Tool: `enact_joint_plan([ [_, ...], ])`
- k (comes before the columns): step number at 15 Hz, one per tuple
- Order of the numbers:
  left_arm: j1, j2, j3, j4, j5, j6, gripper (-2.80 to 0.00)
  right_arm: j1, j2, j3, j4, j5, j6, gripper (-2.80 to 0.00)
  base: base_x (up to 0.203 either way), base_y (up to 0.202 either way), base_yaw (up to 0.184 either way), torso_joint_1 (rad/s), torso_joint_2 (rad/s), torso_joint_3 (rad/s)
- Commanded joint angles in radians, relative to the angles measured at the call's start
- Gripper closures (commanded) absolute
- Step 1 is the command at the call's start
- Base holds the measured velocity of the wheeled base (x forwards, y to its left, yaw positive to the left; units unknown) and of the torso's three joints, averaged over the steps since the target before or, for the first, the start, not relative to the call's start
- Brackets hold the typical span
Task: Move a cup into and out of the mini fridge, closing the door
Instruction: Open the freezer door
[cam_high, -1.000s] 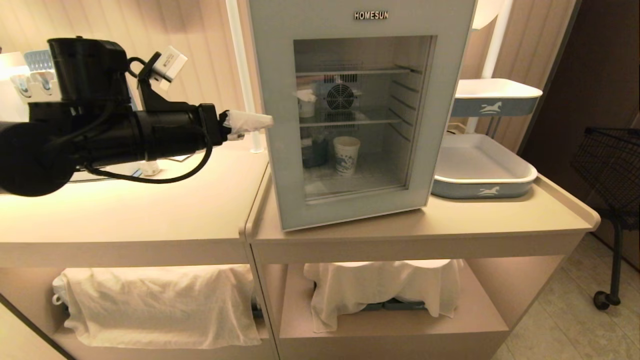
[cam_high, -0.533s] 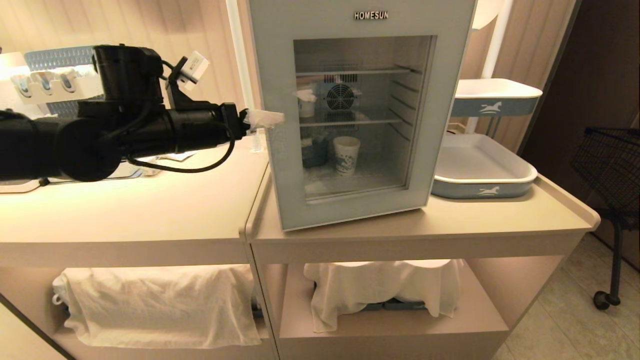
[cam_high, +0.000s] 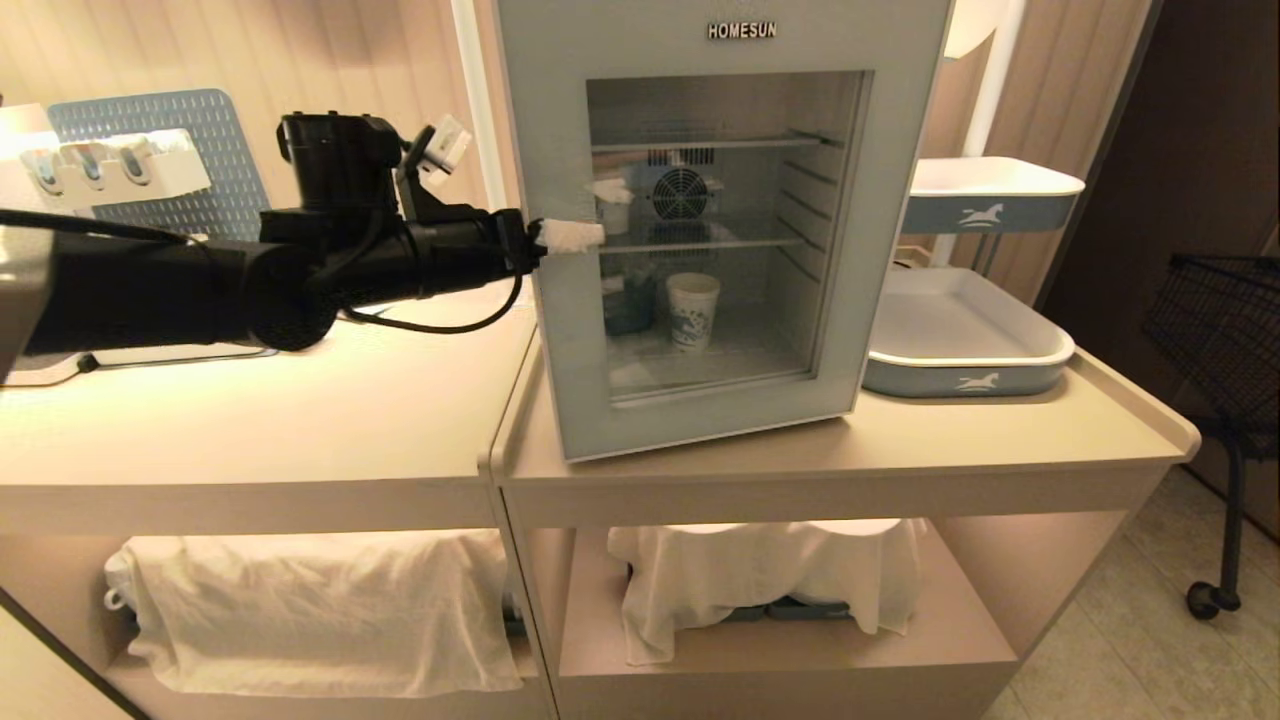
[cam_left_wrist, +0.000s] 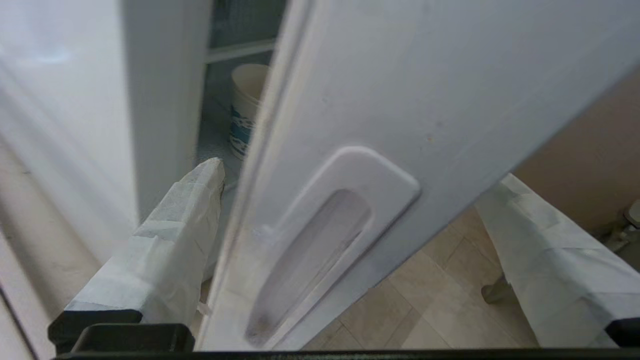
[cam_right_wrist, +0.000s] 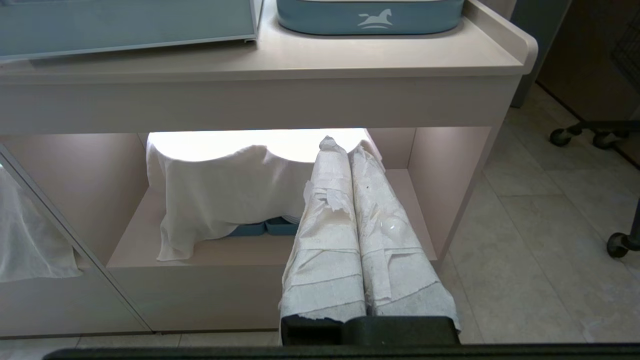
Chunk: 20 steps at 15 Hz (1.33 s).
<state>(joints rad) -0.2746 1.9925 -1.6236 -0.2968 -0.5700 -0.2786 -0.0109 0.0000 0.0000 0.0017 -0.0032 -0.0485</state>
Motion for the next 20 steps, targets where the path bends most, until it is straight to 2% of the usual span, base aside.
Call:
enact_joint_plan([
  [1, -0.021, 0.011, 0.001, -0.002, 0.006, -0.002, -2.8, 0.0, 0.002, 0.018, 0.0, 0.0, -0.001, 0.0, 0.0, 0.0, 0.0, 0.0, 0.0, 0.0],
  [5, -0.029, -0.036, 0.023, 0.009, 0.009, -0.004, -2.8, 0.0, 0.002, 0.018, 0.0, 0.0, -0.001, 0.0, 0.0, 0.0, 0.0, 0.0, 0.0, 0.0],
  [9, -0.029, -0.127, 0.105, 0.013, 0.007, -0.013, -2.8, 0.0, 0.002, 0.018, 0.0, 0.001, -0.001, 0.0, 0.0, 0.0, 0.0, 0.0, 0.0, 0.0],
  [16, -0.033, -0.349, 0.339, 0.016, 0.006, -0.02, -2.8, 0.0, 0.002, 0.018, 0.0, 0.0, -0.001, 0.0, 0.0, 0.0, 0.0, 0.0, 0.0, 0.0],
  [17, -0.036, -0.38, 0.362, 0.016, 0.008, -0.031, -2.8, -0.001, 0.002, 0.018, 0.0, 0.0, -0.001, 0.0, 0.0, 0.0, 0.0, 0.0, 0.0, 0.0],
  [20, -0.056, -0.444, 0.385, 0.017, 0.012, -0.13, -2.8, 0.0, 0.002, 0.018, 0.0, 0.0, -0.001, 0.0, 0.0, 0.0, 0.0, 0.0, 0.0, 0.0],
])
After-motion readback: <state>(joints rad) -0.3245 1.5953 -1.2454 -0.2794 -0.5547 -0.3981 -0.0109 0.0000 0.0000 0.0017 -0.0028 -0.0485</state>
